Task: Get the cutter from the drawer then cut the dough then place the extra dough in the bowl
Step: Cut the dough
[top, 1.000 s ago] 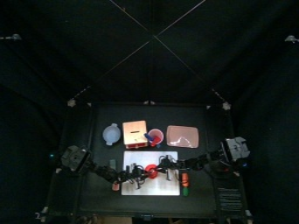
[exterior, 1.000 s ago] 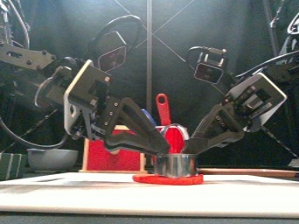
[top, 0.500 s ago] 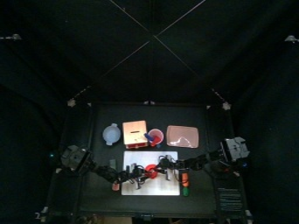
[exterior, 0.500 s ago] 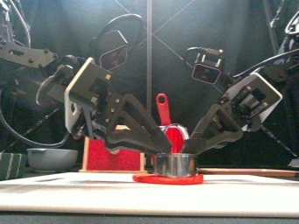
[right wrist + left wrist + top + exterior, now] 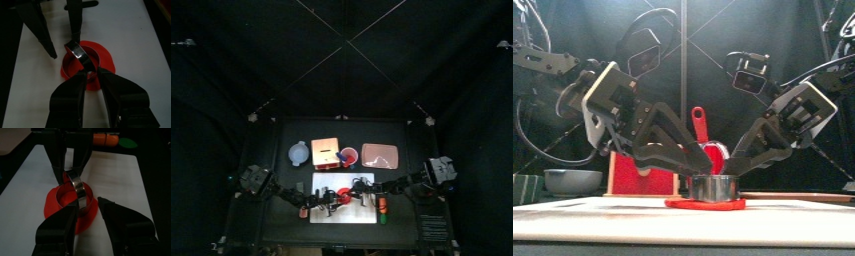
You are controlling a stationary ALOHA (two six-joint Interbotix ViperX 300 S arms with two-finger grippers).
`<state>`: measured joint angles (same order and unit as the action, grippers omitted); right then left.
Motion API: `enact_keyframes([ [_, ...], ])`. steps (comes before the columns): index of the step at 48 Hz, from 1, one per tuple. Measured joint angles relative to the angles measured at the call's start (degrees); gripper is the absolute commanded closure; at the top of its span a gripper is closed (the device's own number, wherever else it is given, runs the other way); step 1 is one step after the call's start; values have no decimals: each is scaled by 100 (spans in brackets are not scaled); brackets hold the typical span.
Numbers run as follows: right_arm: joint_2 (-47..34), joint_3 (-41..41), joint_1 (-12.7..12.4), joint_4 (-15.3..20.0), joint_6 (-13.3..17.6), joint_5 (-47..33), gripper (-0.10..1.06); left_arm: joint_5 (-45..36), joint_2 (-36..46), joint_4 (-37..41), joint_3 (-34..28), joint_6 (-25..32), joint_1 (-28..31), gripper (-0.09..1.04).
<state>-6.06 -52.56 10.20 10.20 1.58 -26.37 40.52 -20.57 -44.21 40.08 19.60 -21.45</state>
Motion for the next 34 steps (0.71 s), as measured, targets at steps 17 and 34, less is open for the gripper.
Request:
enact_keyframes([
  [17,53,0,9,-53,0,26,32,-9,88,149,44,193,53,17],
  [34,132,-9,0,-105,0,62,32,-53,149,158,88,387,114,17],
])
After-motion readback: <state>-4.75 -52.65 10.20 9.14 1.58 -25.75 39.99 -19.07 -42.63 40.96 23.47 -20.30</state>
